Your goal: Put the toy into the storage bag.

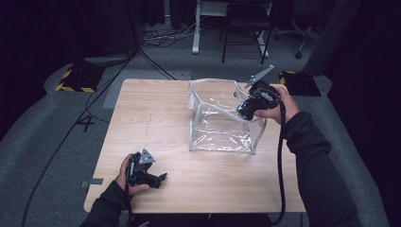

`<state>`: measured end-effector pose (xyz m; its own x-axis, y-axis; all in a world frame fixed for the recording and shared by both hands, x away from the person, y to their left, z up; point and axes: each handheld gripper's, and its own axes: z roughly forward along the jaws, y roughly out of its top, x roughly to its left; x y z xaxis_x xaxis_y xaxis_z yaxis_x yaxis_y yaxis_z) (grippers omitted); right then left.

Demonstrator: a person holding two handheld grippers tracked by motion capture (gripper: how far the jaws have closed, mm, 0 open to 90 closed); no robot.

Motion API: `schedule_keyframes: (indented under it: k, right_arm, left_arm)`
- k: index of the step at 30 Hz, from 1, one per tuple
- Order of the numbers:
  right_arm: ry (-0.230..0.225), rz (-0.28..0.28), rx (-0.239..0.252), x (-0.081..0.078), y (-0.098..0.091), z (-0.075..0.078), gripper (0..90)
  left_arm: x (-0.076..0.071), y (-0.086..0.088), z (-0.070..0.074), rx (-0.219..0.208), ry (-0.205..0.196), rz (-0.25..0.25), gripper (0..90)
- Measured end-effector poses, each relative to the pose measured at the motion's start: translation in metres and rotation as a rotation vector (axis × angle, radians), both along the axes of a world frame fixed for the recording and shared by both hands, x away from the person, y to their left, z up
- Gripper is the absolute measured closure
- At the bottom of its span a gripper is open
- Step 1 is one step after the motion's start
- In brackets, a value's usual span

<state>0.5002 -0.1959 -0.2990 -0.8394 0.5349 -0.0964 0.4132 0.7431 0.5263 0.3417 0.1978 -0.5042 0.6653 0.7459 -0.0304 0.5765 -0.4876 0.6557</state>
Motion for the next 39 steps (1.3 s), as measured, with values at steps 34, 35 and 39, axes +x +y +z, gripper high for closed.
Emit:
schedule_keyframes:
  k: [34, 35, 39]
  right_arm:
    - [0.025, 0.007, -0.017, -0.007, -0.024, -0.008, 48.3]
    - [0.028, 0.008, -0.018, -0.007, -0.023, -0.009, 48.3]
    - [0.026, 0.012, -0.016, -0.007, -0.023, -0.011, 48.3]
  left_arm:
    - [0.0, 0.0, 0.0, -0.002, -0.001, 0.002, 1.3]
    - [0.0, 0.0, 0.0, 0.0, 0.0, 0.0, 1.3]
    - [0.0, 0.0, 0.0, -0.001, -0.001, 0.001, 1.3]
